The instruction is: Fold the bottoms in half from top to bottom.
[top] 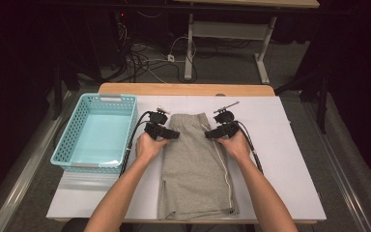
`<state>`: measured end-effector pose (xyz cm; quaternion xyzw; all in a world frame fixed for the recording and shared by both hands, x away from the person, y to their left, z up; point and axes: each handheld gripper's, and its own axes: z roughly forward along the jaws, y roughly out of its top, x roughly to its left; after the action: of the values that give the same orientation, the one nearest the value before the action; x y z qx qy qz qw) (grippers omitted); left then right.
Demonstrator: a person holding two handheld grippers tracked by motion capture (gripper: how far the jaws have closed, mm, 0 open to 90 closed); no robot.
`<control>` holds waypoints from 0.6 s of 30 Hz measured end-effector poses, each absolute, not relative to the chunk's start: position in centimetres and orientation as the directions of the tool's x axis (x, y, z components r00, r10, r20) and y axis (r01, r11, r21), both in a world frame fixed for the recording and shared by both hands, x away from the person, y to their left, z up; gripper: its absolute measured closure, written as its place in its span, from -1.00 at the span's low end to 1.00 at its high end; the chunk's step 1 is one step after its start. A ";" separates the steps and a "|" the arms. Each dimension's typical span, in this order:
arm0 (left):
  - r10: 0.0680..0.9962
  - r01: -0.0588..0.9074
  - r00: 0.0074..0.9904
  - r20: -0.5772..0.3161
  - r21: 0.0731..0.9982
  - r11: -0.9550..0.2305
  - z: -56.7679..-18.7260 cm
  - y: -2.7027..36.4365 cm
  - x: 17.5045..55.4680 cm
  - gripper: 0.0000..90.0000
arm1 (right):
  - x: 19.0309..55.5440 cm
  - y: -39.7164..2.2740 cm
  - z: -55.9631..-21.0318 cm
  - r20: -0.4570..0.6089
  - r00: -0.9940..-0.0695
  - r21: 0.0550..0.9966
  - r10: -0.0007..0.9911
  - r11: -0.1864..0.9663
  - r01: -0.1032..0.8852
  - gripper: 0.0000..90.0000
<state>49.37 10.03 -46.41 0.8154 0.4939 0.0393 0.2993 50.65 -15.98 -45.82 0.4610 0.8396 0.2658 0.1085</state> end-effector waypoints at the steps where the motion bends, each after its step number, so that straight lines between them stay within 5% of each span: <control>1: 0.827 0.782 0.512 -0.230 0.522 -0.339 -46.4 9.9 49.5 -0.33 | 50.7 -15.8 -45.8 0.054 -0.559 0.544 0.827 0.445 0.712 -0.16; 6: 0.815 0.773 0.534 -0.223 0.519 -0.365 -46.3 9.0 49.8 -0.29 | 50.6 -15.5 -45.8 0.067 -0.565 0.546 0.822 0.444 0.711 0.00; 11: 0.810 0.767 0.549 -0.207 0.509 -0.390 -46.2 8.3 50.1 -0.17 | 50.3 -15.1 -45.7 0.099 -0.578 0.536 0.810 0.447 0.717 0.41; 18: 0.791 0.767 0.565 -0.236 0.505 -0.397 -46.1 8.1 50.2 0.34 | 50.4 -15.1 -45.7 0.183 -0.582 0.515 0.792 0.427 0.743 0.76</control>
<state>50.24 8.05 -46.13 0.8355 0.4660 0.0207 0.2906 50.35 -15.13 -45.73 0.4552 0.8435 0.2818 0.0435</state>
